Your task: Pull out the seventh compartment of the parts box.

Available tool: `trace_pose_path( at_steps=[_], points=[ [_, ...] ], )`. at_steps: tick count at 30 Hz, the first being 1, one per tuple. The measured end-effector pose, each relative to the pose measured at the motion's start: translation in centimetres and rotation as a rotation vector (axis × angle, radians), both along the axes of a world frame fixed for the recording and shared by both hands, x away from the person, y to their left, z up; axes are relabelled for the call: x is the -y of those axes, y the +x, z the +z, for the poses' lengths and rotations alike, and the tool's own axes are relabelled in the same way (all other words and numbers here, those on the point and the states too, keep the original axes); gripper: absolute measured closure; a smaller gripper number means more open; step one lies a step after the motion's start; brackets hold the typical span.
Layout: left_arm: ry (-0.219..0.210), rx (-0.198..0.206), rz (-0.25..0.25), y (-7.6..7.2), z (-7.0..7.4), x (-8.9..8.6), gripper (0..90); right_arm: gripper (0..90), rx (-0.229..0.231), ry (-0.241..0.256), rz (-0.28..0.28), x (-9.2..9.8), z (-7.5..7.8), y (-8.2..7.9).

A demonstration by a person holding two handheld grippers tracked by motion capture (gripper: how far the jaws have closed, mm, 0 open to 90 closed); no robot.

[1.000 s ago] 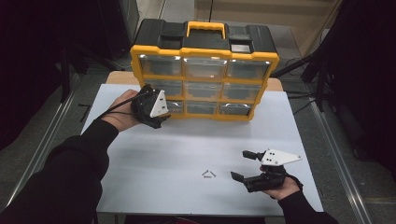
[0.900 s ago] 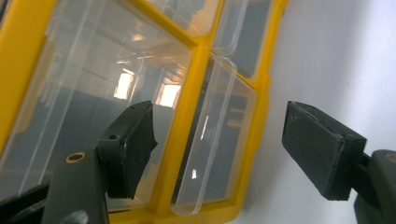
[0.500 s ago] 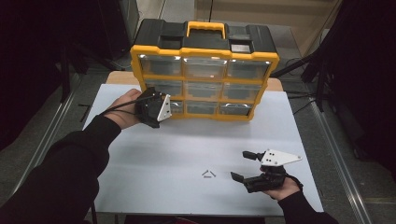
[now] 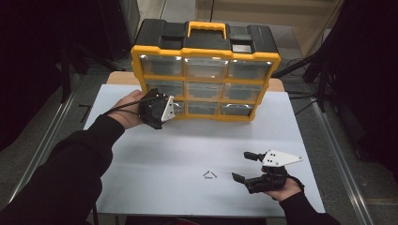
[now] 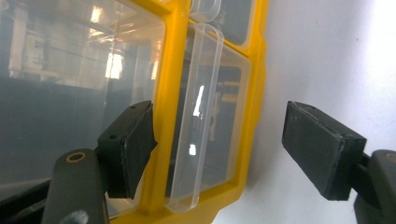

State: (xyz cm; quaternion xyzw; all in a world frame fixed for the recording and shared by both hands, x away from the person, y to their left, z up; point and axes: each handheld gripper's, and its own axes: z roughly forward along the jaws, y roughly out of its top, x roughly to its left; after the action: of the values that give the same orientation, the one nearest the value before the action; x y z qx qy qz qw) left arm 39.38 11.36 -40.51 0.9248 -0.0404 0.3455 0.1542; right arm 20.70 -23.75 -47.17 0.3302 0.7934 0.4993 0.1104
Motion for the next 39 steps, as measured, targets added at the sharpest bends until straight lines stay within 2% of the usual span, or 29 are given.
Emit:
trace_pose_path(
  at_steps=[4,10,12,18,22,24,26,27,28,30,32,36,39],
  points=[
    [-0.012,-0.004,0.012,0.2,-0.5,0.2,25.3,14.2,0.009,-0.013,-0.005,0.0,0.1,-0.1],
    [-0.009,-0.005,0.028,0.5,-1.0,0.5,25.3,14.3,0.017,-0.026,-0.018,0.1,0.1,-0.1],
    [-0.012,-0.008,0.031,0.5,-1.1,0.5,32.4,14.3,0.019,-0.023,-0.014,0.1,0.1,-0.1],
    [-0.001,-0.015,0.038,0.7,-1.4,0.6,32.6,14.3,0.015,-0.02,-0.01,0.0,0.2,-0.1],
    [0.007,0.001,0.039,0.7,-1.3,0.5,39.2,14.3,0.018,-0.02,-0.01,0.0,0.2,-0.1],
    [0.018,0.028,0.042,0.7,-1.4,0.5,43.3,14.3,0.019,-0.021,-0.008,0.0,0.2,-0.1],
    [0.02,0.033,0.043,0.6,-1.5,0.5,44.8,14.4,0.015,-0.021,-0.008,0.0,0.2,-0.2],
    [0.025,0.052,0.047,0.6,-1.6,0.5,45.0,14.4,0.015,-0.02,-0.008,0.0,0.2,-0.2],
    [0.028,0.075,0.045,0.5,-1.7,0.5,49.0,14.4,0.016,-0.022,-0.006,0.0,0.2,-0.2],
    [0.021,0.079,0.044,0.5,-1.8,0.5,51.5,14.5,0.018,-0.02,-0.007,0.0,0.2,-0.2],
    [0.034,0.119,0.037,0.4,-1.9,0.4,56.2,14.6,0.018,-0.02,-0.007,0.0,0.2,-0.2],
    [0.032,0.134,0.036,0.4,-1.9,0.4,62.2,14.6,0.014,-0.02,-0.004,0.0,0.2,-0.1],
    [0.041,0.156,0.022,0.3,-2.1,0.3,62.5,14.7,0.018,-0.02,0.0,-0.1,0.2,-0.1]
  ],
)
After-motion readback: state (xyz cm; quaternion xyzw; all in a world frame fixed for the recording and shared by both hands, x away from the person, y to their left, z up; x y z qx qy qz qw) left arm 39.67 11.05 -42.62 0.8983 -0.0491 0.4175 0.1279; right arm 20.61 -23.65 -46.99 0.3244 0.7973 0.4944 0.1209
